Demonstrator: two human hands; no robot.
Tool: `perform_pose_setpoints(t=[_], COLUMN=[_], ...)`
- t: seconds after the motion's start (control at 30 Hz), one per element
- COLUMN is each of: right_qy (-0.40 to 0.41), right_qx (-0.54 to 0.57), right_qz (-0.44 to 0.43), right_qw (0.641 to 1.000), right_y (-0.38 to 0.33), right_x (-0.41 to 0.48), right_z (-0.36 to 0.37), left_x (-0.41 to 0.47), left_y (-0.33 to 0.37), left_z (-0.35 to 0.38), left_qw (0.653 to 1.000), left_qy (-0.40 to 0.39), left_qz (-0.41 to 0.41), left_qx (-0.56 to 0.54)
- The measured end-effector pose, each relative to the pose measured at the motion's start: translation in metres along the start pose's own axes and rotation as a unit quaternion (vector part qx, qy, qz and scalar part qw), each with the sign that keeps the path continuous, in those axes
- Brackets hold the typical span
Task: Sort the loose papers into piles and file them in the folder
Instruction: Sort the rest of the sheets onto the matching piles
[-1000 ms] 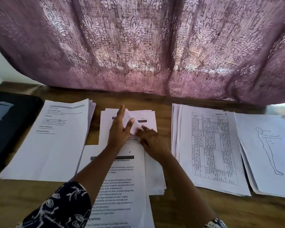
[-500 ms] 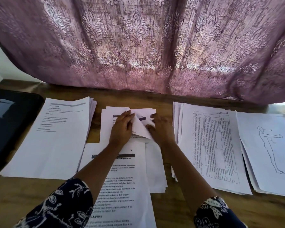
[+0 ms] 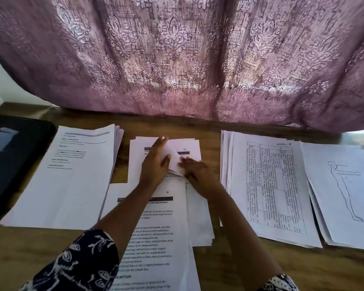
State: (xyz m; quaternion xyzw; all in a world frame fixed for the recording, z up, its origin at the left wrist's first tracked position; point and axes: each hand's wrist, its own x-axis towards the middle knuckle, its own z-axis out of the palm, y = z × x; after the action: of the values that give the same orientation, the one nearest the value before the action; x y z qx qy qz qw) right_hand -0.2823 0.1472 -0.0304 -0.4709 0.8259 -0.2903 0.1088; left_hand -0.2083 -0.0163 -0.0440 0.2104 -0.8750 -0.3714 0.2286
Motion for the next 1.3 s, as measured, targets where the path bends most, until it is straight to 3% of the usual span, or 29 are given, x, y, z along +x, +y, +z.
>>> perform_pose_setpoints(t=[0.1,0.2,0.37,0.5,0.57,0.67,0.73,0.93,1.07,1.2,1.3], right_qy=[0.061,0.002,0.031,0.152,0.159,0.072,0.031,0.057,-0.004,0.007,0.08], right_qx=[0.017,-0.109,-0.15,0.064,0.117,0.006,-0.042,0.027,-0.122,-0.181,-0.083], right_qz=[0.072,0.098,0.109,0.215,0.166,0.047,0.01,0.076,0.099,0.081,0.128], right_qw=[0.995,0.989,0.982,0.963,0.966,0.996,0.999,0.995,0.988,0.98,0.985], right_y=[0.007,0.02,0.008,-0.01,-0.015,-0.018,-0.016,-0.001,0.016,0.015,0.006], right_x=[0.019,0.033,0.029,0.018,0.008,-0.004,-0.006,0.012,0.034,0.031,0.027], right_z=[-0.016,-0.017,-0.014,-0.011,-0.005,0.0,0.004,-0.014,-0.016,-0.013,-0.014], left_x=[0.001,0.0,0.0,-0.001,-0.003,-0.005,-0.003,0.001,0.001,0.0,-0.001], left_y=[-0.007,-0.007,-0.006,-0.004,0.0,0.006,0.01,-0.005,-0.005,-0.001,0.001], left_z=[0.003,0.004,0.003,0.002,0.0,-0.004,-0.005,0.001,0.001,-0.001,-0.002], left_qw=[0.998,0.998,0.998,0.999,0.999,0.99,0.99,0.999,0.999,0.999,0.999], left_qy=[-0.015,-0.022,-0.03,-0.027,-0.025,-0.014,-0.013,-0.023,-0.033,-0.035,-0.038], left_qz=[0.025,0.01,0.006,0.004,-0.016,-0.036,-0.039,0.01,0.009,0.004,-0.001], left_qx=[0.053,0.054,0.049,0.029,-0.028,-0.134,-0.134,0.024,0.04,0.034,0.025])
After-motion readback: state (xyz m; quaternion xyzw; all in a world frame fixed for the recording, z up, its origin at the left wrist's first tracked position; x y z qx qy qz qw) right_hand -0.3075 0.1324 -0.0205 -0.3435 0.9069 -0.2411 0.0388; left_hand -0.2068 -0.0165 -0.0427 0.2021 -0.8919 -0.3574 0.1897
